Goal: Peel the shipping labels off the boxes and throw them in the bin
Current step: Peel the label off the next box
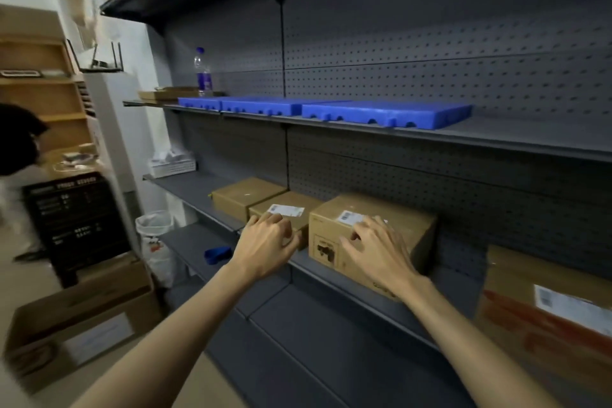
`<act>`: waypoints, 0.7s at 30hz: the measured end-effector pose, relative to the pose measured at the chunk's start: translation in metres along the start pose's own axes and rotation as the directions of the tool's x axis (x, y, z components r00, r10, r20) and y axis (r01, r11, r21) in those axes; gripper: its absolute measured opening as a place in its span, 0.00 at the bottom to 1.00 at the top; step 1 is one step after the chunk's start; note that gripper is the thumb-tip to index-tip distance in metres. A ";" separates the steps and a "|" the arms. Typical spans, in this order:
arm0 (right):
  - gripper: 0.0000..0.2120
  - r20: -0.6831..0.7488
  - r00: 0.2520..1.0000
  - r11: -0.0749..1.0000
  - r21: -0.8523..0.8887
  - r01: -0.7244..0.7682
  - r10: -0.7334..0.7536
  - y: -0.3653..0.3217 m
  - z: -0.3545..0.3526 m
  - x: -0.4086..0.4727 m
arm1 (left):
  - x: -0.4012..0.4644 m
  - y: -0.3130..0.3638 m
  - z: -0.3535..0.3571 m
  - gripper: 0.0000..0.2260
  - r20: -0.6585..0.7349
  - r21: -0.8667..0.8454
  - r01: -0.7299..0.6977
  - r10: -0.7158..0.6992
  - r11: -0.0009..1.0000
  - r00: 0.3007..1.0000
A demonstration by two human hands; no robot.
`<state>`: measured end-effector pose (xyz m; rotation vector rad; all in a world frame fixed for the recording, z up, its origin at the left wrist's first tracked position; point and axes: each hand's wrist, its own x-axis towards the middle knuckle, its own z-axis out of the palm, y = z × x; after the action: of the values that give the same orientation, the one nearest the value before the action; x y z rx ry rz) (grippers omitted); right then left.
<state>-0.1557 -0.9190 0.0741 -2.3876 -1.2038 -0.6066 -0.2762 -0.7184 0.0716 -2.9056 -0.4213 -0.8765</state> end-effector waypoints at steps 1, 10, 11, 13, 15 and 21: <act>0.16 0.012 1.000 1.000 0.004 -0.003 0.003 -0.012 0.008 0.006 | -0.003 -0.015 0.001 0.16 0.000 0.004 0.000 0.000 1.000 1.000; 0.18 0.098 0.995 1.000 0.012 0.015 -0.016 -0.075 0.080 0.070 | 0.004 -0.119 0.030 0.20 0.013 -0.029 0.064 -0.063 0.998 0.998; 0.18 0.101 0.995 1.000 0.003 0.021 -0.021 -0.080 0.090 0.079 | 0.007 -0.129 0.036 0.20 0.014 -0.032 0.072 -0.072 0.997 0.997; 0.18 0.101 0.994 1.000 0.004 0.029 -0.029 -0.088 0.109 0.099 | 0.016 -0.149 0.048 0.20 0.021 -0.041 0.086 -0.085 0.995 0.996; 0.18 0.098 0.995 1.000 0.002 0.031 -0.031 -0.095 0.130 0.121 | 0.029 -0.170 0.062 0.18 0.041 -0.040 0.085 -0.083 0.996 0.996; 0.21 0.092 0.996 0.999 -0.038 0.003 0.000 -0.100 0.196 0.196 | 0.088 -0.227 0.101 0.15 0.113 -0.017 0.037 -0.035 0.999 0.993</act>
<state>-0.0936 -0.6339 0.0332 -2.4705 -1.2425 -0.5302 -0.2165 -0.4642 0.0350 -2.9840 -0.4773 -0.7278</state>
